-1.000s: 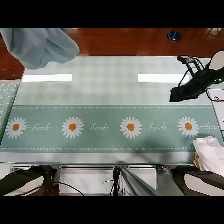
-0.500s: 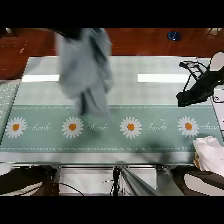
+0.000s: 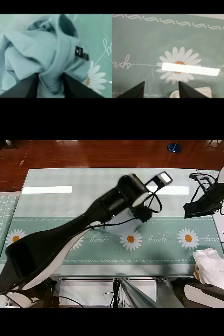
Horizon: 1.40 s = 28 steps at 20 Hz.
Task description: Fold the shirts.
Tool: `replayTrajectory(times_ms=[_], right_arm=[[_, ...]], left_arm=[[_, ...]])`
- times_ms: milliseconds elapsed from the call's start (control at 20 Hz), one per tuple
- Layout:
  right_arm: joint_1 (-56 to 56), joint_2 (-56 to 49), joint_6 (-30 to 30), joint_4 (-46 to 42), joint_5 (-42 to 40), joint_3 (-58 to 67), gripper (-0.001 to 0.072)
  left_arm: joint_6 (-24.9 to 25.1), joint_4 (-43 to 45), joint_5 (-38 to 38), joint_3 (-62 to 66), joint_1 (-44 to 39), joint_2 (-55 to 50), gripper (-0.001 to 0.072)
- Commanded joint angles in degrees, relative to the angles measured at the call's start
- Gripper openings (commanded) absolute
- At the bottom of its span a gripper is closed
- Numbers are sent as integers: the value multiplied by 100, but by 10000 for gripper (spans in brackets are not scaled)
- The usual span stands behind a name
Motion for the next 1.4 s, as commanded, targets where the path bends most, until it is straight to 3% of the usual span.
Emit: replayTrajectory(times_ms=[0, 100, 200, 400, 450, 500, 550, 750, 850, 1000, 1350], right_arm=[[-376, 2, 17, 372, -160, 2, 476], [-557, 2, 17, 529, -223, 2, 476], [-682, 2, 15, 671, -264, 2, 476], [-721, 2, -2, 824, -487, 0, 476], [-723, 0, -17, 872, -544, 0, 476], [-721, 0, -28, 881, -588, 0, 476], [-723, 0, -33, 879, -608, 0, 476], [-721, 0, -33, 881, -629, 0, 476], [-721, 0, -35, 881, -625, 0, 476], [-721, 0, -57, 881, -595, 0, 476], [-721, 0, -79, 881, -592, 0, 476]], left_arm=[[293, 1429, -522, 385, 122, -116, 422], [258, 1904, -758, 562, 835, 330, 421], [-247, 1740, -1051, 498, 1912, 914, 421], [-328, -901, -2026, -378, 4398, 1696, 425], [-313, -1541, -2114, -800, 4876, 1832, 556], [-275, -2076, -2107, -1322, 5292, 1980, 635], [-101, -2389, -2074, -1818, 5578, 2105, 634], [846, -2892, -2044, -3528, 5978, 2295, 636], [1338, -3471, -1628, -4159, 5978, 2293, 677], [2068, -4299, -859, -4741, 5978, 2253, 677], [2269, -4638, -168, -4874, 5978, 1526, 677]])
